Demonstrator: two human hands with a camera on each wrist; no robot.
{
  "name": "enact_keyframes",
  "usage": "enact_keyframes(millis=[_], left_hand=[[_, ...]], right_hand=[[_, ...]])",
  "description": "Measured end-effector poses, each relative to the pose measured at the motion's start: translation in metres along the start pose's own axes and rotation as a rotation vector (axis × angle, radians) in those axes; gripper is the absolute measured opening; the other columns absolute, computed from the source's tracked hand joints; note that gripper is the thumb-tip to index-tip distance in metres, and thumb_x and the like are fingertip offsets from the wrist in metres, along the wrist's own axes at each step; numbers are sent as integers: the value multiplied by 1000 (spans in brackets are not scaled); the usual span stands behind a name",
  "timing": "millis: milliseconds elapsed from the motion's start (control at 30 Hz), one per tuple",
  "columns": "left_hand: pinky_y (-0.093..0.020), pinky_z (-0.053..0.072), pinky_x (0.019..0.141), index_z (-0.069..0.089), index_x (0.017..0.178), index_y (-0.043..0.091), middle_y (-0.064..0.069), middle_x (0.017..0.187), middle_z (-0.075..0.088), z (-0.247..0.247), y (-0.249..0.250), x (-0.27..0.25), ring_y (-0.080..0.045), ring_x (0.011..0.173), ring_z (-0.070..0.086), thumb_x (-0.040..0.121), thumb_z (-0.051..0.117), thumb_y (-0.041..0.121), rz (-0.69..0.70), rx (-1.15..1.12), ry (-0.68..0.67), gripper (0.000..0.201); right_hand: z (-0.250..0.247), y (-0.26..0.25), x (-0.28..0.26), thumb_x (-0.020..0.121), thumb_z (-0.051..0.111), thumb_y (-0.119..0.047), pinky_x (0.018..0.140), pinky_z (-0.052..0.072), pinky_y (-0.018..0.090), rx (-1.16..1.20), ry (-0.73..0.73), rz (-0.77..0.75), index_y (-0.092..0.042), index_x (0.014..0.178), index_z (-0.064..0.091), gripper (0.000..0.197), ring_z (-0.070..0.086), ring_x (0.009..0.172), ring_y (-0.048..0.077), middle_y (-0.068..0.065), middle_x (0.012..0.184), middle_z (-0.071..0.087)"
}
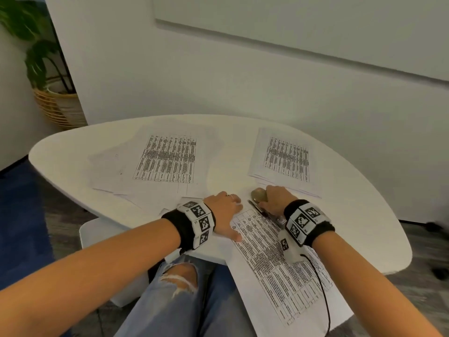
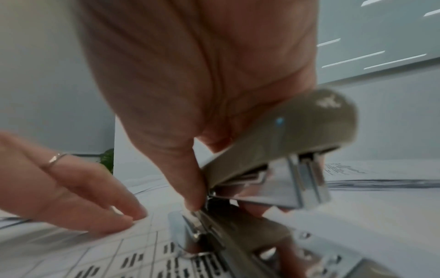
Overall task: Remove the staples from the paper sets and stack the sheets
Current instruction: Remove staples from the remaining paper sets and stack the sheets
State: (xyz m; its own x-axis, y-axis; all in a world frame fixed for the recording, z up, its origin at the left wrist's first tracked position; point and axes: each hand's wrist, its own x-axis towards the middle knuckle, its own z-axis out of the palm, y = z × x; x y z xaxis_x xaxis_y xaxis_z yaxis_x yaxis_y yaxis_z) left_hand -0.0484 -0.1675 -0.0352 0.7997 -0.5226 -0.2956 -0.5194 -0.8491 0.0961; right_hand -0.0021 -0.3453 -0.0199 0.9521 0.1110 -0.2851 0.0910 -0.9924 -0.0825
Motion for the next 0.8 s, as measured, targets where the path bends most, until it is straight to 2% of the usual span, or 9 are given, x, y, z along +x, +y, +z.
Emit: enact_keyframes(millis=[67,133,267,400,567,667,733,800], left_hand=[[-46,34,108,30,147,13,-6,156,19,-1,0,1,-29,136,27,79,57,67,13,12,-15,91],[-43,34,109,29,148,12,-5,157,20,-1,0,2,-27,136,27,79,57,66,19,15,-12,92],[-42,38,106,34,146,12,-4,154,25,1,1,3,-26,132,32,77,59,66,25,15,10,91],[-42,42,100,40,142,13,-3,151,30,-1,1,2,-26,129,35,76,59,68,25,33,11,88],[-40,44,94,42,140,14,-4,147,34,-4,0,1,-25,123,37,74,59,69,36,32,3,87],[-39,43,92,41,141,13,-3,149,32,-5,-1,3,-25,122,35,76,59,68,59,24,7,87],[-38,41,93,37,143,11,-1,153,24,-4,-1,3,-25,125,32,79,58,66,71,20,-1,87],[-37,41,93,35,144,10,1,155,21,-4,0,3,-25,125,31,80,57,64,69,12,-4,87]], right_hand=[[2,-2,2,93,54,-27,82,42,30,-2,-4,-17,-6,125,43,40,56,106,26,13,121,56],[6,-5,3,95,51,-25,77,43,31,2,8,-17,-8,127,39,39,58,102,27,14,118,57],[15,-17,7,95,48,-22,71,43,31,10,63,27,-9,123,38,33,59,96,27,11,112,59],[6,-13,12,95,47,-24,68,42,31,-79,25,-18,-11,123,37,32,53,81,22,8,102,59],[-7,1,18,94,49,-27,79,49,35,-173,-56,-120,-15,122,37,33,58,94,25,9,108,61],[-9,1,20,93,51,-28,82,47,36,-190,-66,-167,-15,122,39,34,58,98,26,9,110,59],[-7,0,20,92,52,-28,80,46,35,-203,-46,-177,-16,123,38,36,57,97,26,8,110,59],[-3,0,19,92,53,-26,72,45,33,-224,-23,-173,-16,124,35,38,58,92,24,7,110,58]])
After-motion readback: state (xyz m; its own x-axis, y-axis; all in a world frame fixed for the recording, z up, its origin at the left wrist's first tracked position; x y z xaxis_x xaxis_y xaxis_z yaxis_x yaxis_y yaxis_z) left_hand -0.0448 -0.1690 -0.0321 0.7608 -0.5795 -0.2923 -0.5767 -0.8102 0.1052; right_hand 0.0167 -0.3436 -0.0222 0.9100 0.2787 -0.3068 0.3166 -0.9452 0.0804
